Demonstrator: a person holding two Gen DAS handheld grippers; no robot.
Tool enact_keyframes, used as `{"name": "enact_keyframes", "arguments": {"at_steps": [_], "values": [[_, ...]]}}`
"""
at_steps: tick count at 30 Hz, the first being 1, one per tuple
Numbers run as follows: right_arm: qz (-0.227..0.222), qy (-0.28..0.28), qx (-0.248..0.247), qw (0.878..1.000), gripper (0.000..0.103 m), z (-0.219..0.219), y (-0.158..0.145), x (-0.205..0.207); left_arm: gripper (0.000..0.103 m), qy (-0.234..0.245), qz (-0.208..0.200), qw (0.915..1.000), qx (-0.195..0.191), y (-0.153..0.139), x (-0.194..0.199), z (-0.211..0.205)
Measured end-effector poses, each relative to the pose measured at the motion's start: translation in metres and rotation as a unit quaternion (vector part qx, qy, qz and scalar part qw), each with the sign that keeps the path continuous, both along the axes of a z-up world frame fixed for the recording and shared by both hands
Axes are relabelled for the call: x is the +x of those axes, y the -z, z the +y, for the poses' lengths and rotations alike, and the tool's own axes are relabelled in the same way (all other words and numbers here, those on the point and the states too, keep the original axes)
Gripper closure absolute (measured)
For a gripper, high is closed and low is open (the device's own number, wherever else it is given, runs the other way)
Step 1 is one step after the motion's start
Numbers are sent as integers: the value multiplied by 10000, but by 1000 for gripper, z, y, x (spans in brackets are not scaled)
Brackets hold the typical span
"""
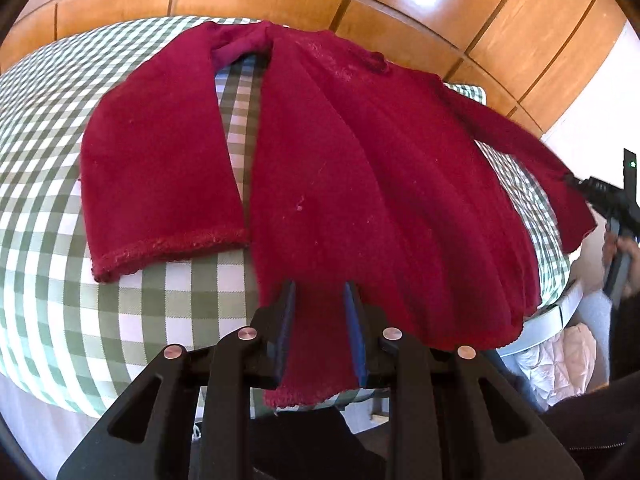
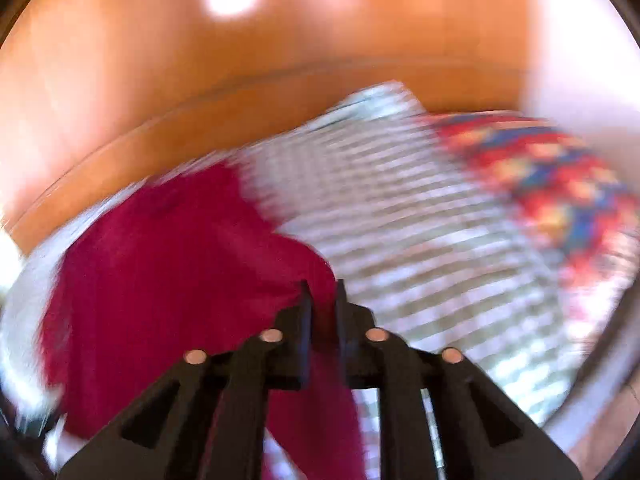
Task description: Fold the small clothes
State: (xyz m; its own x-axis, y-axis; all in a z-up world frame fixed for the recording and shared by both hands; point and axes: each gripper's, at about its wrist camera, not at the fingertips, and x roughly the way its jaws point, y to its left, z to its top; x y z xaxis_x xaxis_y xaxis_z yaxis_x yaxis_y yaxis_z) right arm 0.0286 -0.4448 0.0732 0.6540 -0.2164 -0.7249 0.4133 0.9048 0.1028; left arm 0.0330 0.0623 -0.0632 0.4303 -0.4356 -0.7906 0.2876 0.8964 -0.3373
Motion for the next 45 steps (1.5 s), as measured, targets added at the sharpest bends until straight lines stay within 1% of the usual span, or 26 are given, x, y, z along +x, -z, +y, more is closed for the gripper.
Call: {"name": "enact_keyframes", "arguments": {"at_steps": [1, 3, 5, 7, 9, 11, 13, 14, 15, 16, 17, 18, 19, 20, 22, 25, 27, 29, 31, 33, 37, 39, 41, 42, 44, 45], "values": [[-87, 191, -97, 9997, 2, -13, -3, -3, 79, 23, -16, 10000, 29, 0, -1, -1], [-405, 97, 5, 9991, 3, -30, -7, -17, 79, 49, -30, 10000, 31, 0, -3, -1], [-182, -85, 289, 9994, 3, -28, -1, -26, 82, 27, -14, 10000, -36, 1, -3, 1], [120, -628, 678, 9956, 4, -9, 23, -37, 99, 8, 2, 10000, -69, 0, -1, 2], [447, -1087, 1056, 9874, 5, 19, 49, -43, 103, -8, 2, 9999, -104, -1, -1, 3], [691, -1369, 1216, 9807, 12, 46, 76, -52, 103, 4, -13, 9999, -172, -4, -1, 4], [995, -1630, 1363, 9721, 33, 71, 104, -51, 103, 36, -93, 9997, -219, -10, -2, 4], [1160, -1690, 1391, 9688, 34, 83, 117, -50, 103, 50, -141, 9996, -235, -14, -3, 4], [1251, -1651, 1037, 9728, 36, 97, 122, -50, 103, 56, -198, 9995, -250, -17, -5, 5], [1262, -1678, 782, 9746, 48, 104, 123, -49, 103, 46, -232, 9994, -271, -20, -6, 7], [1283, -1727, 696, 9741, 61, 109, 121, -49, 103, 27, -245, 9993, -281, -22, -7, 9], [1277, -1755, 784, 9730, 95, 107, 117, -49, 103, -33, -257, 9992, -298, -25, -8, 13], [1235, -1758, 1006, 9715, 96, 100, 109, -50, 103, -88, -252, 9990, -352, -27, -8, 20], [1104, -1780, 1068, 9720, 96, 94, 98, -54, 103, -119, -260, 9986, -449, -31, -9, 27], [881, -1921, 948, 9728, 96, 91, 74, -64, 103, -260, -291, 9978, -538, -38, -11, 42], [748, -1942, 1099, 9719, 96, 85, 61, -78, 103, -429, -167, 9974, -558, -33, -11, 56], [935, -1845, 985, 9734, 96, 87, 75, -79, 103, -345, -7, 9970, -699, -26, -14, 55], [1143, -1771, 892, 9735, 96, 88, 86, -69, 103, -281, 80, 9974, -665, -21, -16, 51], [1271, -1719, 789, 9737, 95, 90, 100, -67, 103, -188, 218, 9984, -490, -12, -16, 42], [1277, -1626, 882, 9744, 95, 88, 107, -63, 103, -99, 369, 9985, -402, -1, -13, 33], [1250, -1584, 966, 9747, 95, 85, 110, -63, 103, -25, 550, 9965, -625, 8, -8, 26], [1236, -1586, 946, 9750, 95, 85, 109, -63, 103, 29, 542, 9960, -711, 7, -7, 24], [1228, -1586, 939, 9752, 95, 85, 108, -62, 86, 78, 602, 9951, -778, 10, -5, 22], [1232, -1582, 954, 9750, 95, 85, 108, -62, 83, 85, 645, 9947, -793, 13, -3, 19], [1245, -1571, 974, 9749, 95, 84, 109, -60, 83, 76, 652, 9952, -724, 19, -3, 16], [1241, -1566, 984, 9749, 95, 83, 110, -58, 88, 101, 626, 9955, -704, 19, -2, 13]]}}
